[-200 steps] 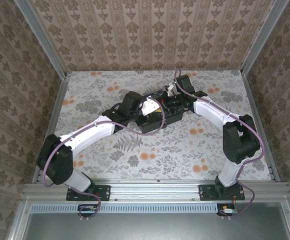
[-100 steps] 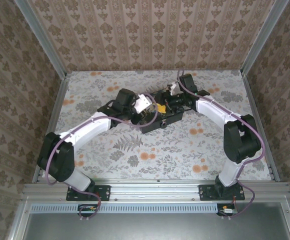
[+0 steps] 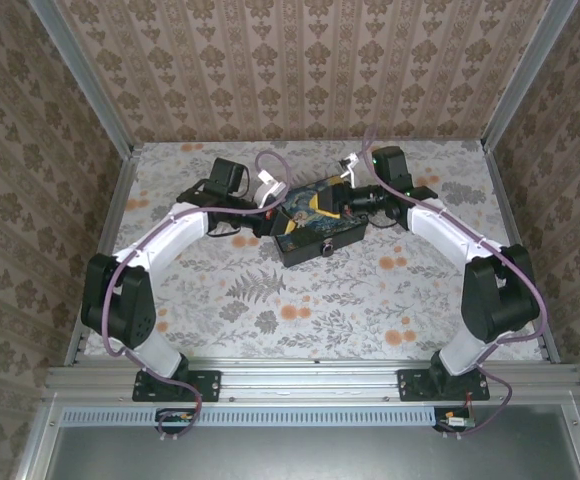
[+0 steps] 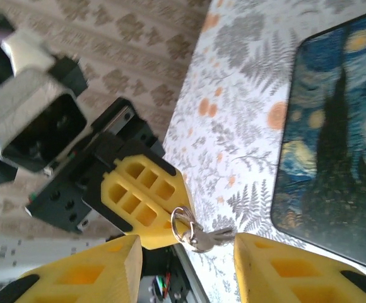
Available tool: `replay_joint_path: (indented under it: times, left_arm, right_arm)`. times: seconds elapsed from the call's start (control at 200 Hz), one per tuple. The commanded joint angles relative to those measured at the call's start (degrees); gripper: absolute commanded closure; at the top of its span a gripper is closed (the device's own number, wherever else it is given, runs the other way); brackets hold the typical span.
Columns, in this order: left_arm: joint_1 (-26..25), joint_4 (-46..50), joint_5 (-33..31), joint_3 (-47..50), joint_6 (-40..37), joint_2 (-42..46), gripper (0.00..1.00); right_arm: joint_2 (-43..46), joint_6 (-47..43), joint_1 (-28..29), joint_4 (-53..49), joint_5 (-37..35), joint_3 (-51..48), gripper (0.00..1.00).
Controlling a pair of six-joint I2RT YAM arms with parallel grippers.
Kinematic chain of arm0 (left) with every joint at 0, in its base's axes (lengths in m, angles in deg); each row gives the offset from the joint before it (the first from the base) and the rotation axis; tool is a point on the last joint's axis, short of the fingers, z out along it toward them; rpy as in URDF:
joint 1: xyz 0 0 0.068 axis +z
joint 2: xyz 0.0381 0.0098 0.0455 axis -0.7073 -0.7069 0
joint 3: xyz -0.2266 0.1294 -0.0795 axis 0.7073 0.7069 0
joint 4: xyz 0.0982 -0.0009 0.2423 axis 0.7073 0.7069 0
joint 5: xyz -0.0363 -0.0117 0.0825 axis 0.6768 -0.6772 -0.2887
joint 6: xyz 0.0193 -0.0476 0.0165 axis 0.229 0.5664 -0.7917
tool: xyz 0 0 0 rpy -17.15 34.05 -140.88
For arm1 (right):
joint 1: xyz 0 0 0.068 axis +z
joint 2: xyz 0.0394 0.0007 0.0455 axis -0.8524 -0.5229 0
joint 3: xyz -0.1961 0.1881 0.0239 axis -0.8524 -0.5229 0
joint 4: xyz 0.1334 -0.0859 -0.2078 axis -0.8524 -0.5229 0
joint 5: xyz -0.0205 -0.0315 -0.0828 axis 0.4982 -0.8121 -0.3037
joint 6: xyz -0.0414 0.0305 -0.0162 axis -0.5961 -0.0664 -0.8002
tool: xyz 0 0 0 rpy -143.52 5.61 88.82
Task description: Unlock the padlock with the key
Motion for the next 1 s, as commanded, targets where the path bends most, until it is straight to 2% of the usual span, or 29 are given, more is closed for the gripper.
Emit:
replay_joint_path:
  times: [0.0, 0.195, 0.365, 0.43, 0.53, 0.655, 0.795, 0.88, 0.995]
  left_arm:
    - [1.53, 0.79, 9.89, 0.14, 2.18, 2.58, 1.0]
    - [1.4, 4.68, 11.59, -1.32, -0.3, 2.29, 1.0]
    - [1.4, 6.83, 11.09, -2.36, -0.99, 1.92, 1.0]
    - [1.34, 7.18, 10.53, -2.71, -0.66, 1.64, 1.0]
    - [1.43, 7.09, 9.45, -3.28, 0.92, 1.18, 1.0]
    - [1.3, 10.29, 8.7, -5.31, 0.61, -0.44, 1.0]
    - [1.17, 10.78, 8.97, -5.45, -0.16, 0.0, 1.0]
    - [1.13, 11.03, 8.93, -5.35, -0.67, 0.38, 1.0]
    - [1.12, 12.56, 8.06, -5.44, -1.46, 0.16, 1.0]
  right_arm:
    - [1.95, -5.02, 0.26, 6.6, 7.39, -2.08, 0.58]
    - [0.35, -10.61, 1.01, 1.01, 10.26, 0.12, 0.57]
    - [1.42, -11.59, 1.77, 1.35, 10.76, 0.01, 0.52]
    - [2.94, -14.62, 3.11, -1.84, 5.88, 0.36, 0.5]
    - [4.79, -21.17, 6.21, -9.95, -6.62, 1.83, 0.47]
    - [7.18, -23.14, 9.14, -10.41, -18.36, 0.42, 0.45]
    - [7.59, -23.48, 10.49, -11.1, -26.8, 0.79, 0.47]
    - [7.06, -21.99, 9.84, -11.25, -32.39, 0.8, 0.54]
    - [8.92, -18.27, 8.14, -7.92, -37.13, -1.86, 0.56]
